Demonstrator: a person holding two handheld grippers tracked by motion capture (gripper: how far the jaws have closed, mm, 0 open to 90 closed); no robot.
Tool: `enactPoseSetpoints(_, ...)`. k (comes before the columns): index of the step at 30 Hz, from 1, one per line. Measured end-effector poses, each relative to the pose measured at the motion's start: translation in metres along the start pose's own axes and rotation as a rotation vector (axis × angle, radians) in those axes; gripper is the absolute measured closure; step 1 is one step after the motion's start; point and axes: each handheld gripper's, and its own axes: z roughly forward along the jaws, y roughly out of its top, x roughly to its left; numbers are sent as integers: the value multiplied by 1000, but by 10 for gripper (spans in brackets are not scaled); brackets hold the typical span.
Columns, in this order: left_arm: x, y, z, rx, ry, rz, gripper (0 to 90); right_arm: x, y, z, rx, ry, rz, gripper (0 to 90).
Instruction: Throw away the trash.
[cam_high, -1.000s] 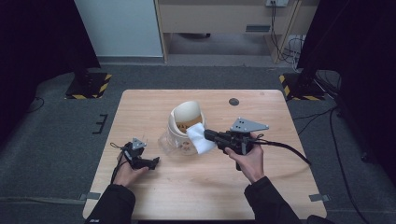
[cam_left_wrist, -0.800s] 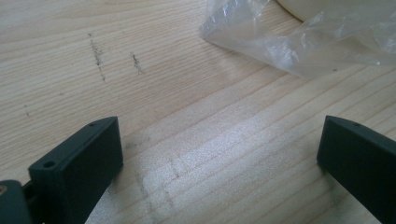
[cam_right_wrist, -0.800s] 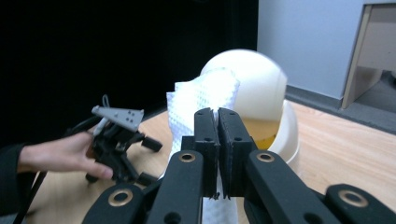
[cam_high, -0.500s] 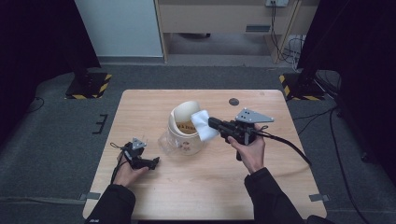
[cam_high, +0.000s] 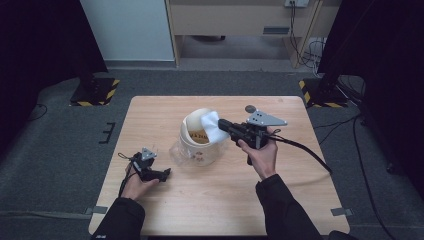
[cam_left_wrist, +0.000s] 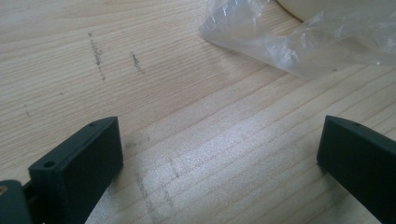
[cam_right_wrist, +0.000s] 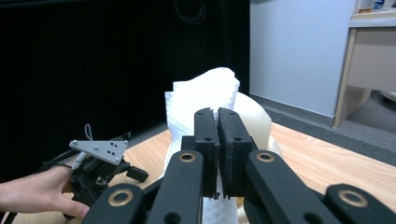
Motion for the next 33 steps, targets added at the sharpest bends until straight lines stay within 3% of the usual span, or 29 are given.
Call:
enactPoseSetpoints(10, 0, 0, 0, 0, 0, 0, 0, 2, -10, 19, 38, 9, -5, 870)
enactPoseSetpoints(33, 0, 0, 0, 0, 0, 0, 0, -2, -42, 51, 165, -58, -14, 872)
